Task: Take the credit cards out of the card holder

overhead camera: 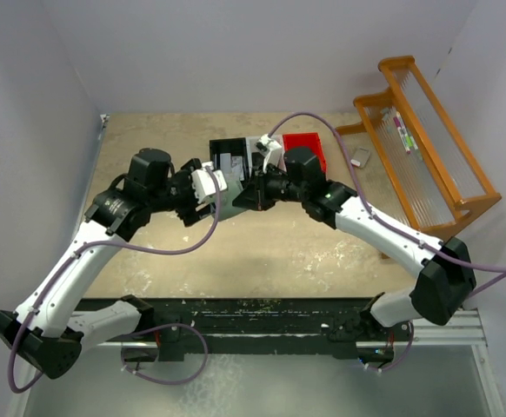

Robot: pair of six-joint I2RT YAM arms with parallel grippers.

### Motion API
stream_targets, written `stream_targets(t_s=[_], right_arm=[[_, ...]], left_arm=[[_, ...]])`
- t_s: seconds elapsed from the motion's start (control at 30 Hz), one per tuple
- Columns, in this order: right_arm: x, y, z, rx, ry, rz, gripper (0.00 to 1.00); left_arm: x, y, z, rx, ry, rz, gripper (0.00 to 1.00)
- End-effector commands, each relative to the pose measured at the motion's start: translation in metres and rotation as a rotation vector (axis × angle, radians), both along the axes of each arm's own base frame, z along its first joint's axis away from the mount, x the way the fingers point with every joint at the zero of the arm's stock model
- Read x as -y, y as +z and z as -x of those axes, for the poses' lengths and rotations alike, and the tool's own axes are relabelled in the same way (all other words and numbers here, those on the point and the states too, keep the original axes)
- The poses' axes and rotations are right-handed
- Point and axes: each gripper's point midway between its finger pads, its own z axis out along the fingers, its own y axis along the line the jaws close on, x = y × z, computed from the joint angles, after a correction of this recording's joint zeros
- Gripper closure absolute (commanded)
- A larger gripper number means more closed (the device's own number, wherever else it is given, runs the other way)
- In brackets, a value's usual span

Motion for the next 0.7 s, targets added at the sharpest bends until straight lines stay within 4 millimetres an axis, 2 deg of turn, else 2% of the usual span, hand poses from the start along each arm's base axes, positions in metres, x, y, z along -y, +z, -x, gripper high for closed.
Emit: stream_targets(t_s=[0.0,0.17,0.33,0.5,0.67], right_arm=[[-0.009,0.030,0.001,0.040,-0.073,0.011,1.00],[-0.027,0.039,0.004,0.000,-0.090,-0.019,1.00],[-0.040,0.039,0.004,-0.040,-0.100,-0.021,1.00],[-0.049,0.042,0.005,-0.055,-0.101,-0.020,1.00],[-0.054,0.051,0.007,-0.064,-0.097,-0.056,1.00]], left_arm=[[0.003,0.013,-0.015,0.121,0.007,0.025,0.25],[0.000,-0.003,-0.015,0.192,-0.048,-0.032,0.31],[0.001,0.004,-0.012,0.279,-0.083,-0.030,0.37],[-0.004,0.015,-0.021,0.368,-0.050,-0.029,0.48],[-0.005,0.002,-0.016,0.365,-0.080,-0.058,0.50]])
